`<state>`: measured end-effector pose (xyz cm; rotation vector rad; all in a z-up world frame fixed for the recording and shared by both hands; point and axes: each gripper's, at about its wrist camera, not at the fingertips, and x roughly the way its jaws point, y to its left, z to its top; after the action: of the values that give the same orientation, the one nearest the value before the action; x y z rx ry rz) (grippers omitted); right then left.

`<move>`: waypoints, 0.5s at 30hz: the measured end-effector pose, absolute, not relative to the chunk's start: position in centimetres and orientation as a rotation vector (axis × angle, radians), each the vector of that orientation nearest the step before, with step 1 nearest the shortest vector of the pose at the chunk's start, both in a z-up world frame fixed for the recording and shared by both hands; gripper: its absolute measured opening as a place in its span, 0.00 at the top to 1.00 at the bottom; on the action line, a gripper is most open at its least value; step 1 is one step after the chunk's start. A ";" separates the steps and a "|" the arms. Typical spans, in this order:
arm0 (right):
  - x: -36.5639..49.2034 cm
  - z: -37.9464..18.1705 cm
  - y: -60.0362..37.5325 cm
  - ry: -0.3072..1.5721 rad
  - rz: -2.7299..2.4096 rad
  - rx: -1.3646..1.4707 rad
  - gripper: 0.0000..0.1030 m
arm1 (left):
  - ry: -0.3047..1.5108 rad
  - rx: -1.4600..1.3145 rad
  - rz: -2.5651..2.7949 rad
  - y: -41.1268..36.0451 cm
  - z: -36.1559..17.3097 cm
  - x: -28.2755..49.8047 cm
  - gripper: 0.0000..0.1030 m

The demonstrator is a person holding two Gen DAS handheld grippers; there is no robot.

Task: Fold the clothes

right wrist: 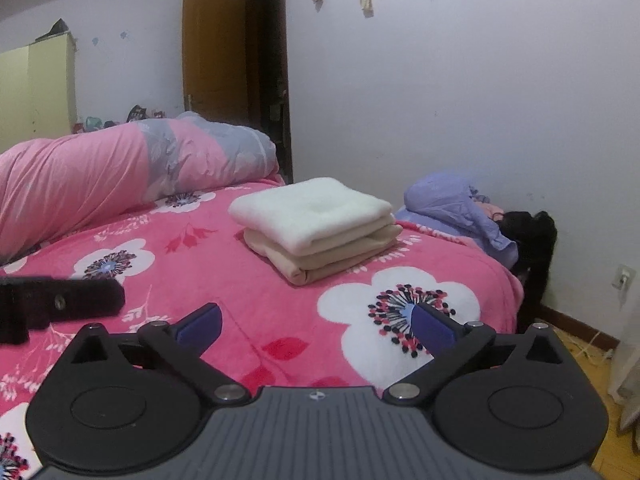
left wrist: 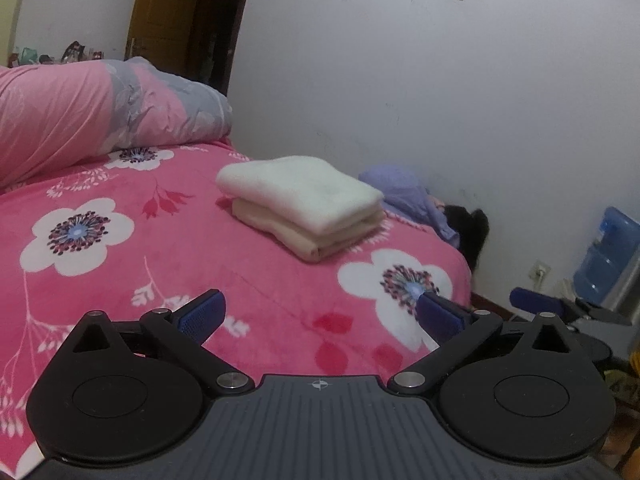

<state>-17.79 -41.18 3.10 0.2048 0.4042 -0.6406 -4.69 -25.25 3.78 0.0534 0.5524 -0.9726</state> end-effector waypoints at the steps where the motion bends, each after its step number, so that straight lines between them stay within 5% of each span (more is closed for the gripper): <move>1: -18.0 3.2 -40.7 0.404 -0.645 0.214 0.00 | 0.555 0.055 -0.971 -24.9 3.8 -4.8 0.00; 15: -17.6 3.8 -35.6 0.396 -0.702 0.202 0.00 | 0.560 0.036 -0.869 -19.9 3.1 -4.6 0.00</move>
<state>-17.65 -35.59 3.80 0.2020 0.3965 -0.7019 -4.63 -19.89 3.15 0.0358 0.5600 -0.8691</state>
